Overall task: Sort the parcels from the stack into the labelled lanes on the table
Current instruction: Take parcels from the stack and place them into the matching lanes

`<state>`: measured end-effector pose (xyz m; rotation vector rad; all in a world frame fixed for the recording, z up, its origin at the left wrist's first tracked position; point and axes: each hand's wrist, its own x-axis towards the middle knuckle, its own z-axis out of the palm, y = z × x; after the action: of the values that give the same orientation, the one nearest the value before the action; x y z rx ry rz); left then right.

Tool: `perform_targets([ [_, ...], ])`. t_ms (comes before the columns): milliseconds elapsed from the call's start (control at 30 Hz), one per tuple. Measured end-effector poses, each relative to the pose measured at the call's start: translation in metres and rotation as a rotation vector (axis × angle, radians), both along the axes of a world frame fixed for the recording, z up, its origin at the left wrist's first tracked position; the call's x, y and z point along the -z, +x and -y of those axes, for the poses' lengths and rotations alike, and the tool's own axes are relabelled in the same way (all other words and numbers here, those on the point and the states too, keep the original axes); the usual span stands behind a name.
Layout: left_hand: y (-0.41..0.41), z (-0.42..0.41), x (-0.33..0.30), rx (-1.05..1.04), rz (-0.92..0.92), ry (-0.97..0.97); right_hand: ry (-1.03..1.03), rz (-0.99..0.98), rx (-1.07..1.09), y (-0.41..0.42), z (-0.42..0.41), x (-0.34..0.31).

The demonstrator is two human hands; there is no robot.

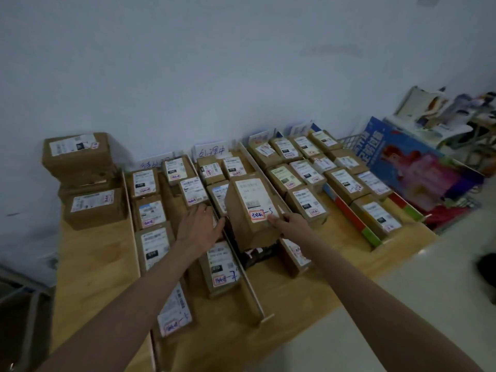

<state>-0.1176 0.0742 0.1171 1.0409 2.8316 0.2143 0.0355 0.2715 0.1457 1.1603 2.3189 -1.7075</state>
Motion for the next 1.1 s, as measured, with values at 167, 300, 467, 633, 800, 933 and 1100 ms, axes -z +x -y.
perform_targets([
  [167, 0.071, -0.067, 0.007, 0.016, 0.039, 0.009, 0.003, 0.008, 0.038, 0.074, -0.062, 0.006],
  [300, 0.122, -0.117, 0.01, 0.034, 0.023, -0.01, 0.034, 0.021, 0.119, 0.12, -0.109, 0.003],
  [467, 0.149, -0.174, 0.013, 0.082, 0.026, 0.006, 0.067, -0.01, 0.204, 0.16, -0.164, 0.0],
  [633, 0.152, -0.227, 0.018, 0.105, 0.0, 0.01, 0.112, -0.001, 0.253, 0.169, -0.219, 0.009],
  [800, 0.136, -0.278, 0.04, 0.089, 0.048, 0.049, 0.197, 0.049, 0.218, 0.151, -0.272, 0.03],
  [933, 0.118, -0.316, 0.062, 0.037, 0.116, 0.039, 0.208, 0.117, 0.156, 0.125, -0.307, 0.05],
  [1100, 0.096, -0.356, 0.091, -0.029, 0.167, 0.003, 0.273, 0.192, 0.043, 0.084, -0.345, 0.071],
])
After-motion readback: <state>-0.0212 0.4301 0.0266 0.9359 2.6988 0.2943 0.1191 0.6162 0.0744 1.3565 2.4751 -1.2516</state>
